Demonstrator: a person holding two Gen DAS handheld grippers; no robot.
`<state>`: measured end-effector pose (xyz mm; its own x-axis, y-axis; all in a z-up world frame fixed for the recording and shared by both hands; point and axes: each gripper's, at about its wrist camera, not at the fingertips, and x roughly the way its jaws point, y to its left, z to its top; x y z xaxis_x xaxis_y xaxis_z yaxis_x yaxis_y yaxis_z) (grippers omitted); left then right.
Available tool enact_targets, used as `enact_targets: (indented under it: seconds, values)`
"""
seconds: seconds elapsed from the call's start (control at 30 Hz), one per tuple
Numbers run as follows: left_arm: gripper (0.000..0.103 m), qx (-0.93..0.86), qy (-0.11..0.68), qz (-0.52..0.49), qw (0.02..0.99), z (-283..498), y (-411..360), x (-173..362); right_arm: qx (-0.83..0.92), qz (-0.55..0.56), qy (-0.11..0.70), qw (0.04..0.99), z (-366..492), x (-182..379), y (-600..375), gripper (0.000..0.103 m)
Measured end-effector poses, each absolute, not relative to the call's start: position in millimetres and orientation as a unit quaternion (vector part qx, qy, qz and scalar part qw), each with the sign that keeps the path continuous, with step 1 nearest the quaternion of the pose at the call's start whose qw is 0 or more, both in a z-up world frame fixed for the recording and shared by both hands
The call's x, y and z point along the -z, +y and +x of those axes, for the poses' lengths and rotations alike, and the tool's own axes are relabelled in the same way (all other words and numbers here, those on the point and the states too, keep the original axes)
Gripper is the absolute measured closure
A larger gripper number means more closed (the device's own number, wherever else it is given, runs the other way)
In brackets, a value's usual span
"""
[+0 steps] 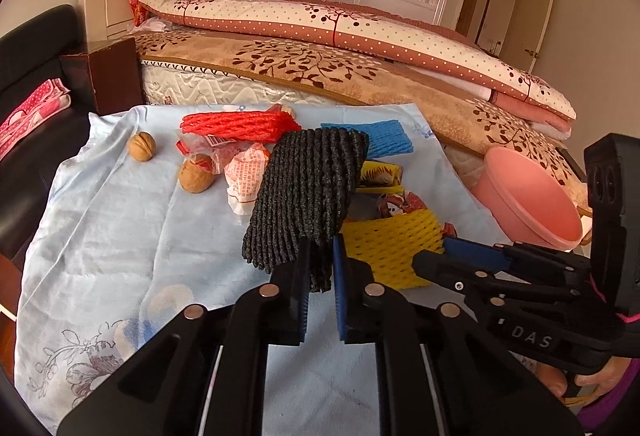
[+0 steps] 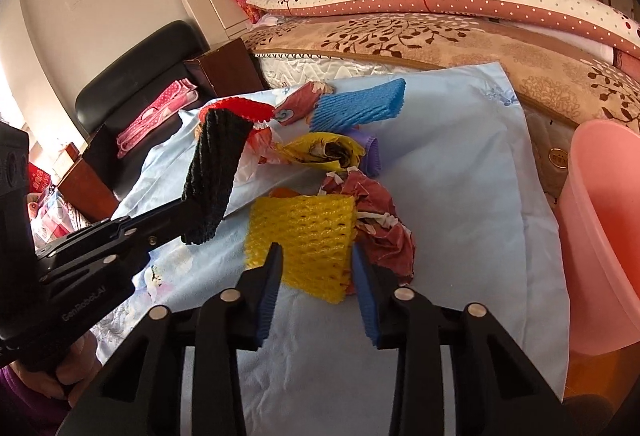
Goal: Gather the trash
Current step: 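Grasp the black mesh sponge with the left tool while the right tool grasps the yellow foam net, then carry both held items over the pink bucket and open both tools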
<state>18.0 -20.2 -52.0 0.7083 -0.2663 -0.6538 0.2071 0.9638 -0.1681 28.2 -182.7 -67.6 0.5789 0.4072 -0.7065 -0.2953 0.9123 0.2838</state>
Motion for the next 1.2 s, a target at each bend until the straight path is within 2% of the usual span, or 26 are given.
enact_targets:
  seconds: [0.03,0.1,0.13,0.6,1.2]
  values:
    - [0.093,0.128,0.359,-0.042,0.924,17,-19,51,-0.199,0.066,0.417,0.884,29,70,-182,0.087]
    - [0.093,0.129,0.356,-0.043,0.925,16,-18,48,-0.203,0.069,0.420,0.882,28,71,-180,0.097]
    - [0.093,0.129,0.353,-0.044,0.926,15,-17,47,-0.203,0.070,0.417,0.883,26,70,-180,0.098]
    - [0.093,0.152,0.320,-0.040,0.934,-1,-28,18,-0.194,0.088,0.342,0.915,-7,19,-208,0.100]
    - [0.093,0.283,0.285,-0.003,0.916,7,-152,-20,-0.024,0.134,0.308,0.942,-28,-4,-344,0.100]
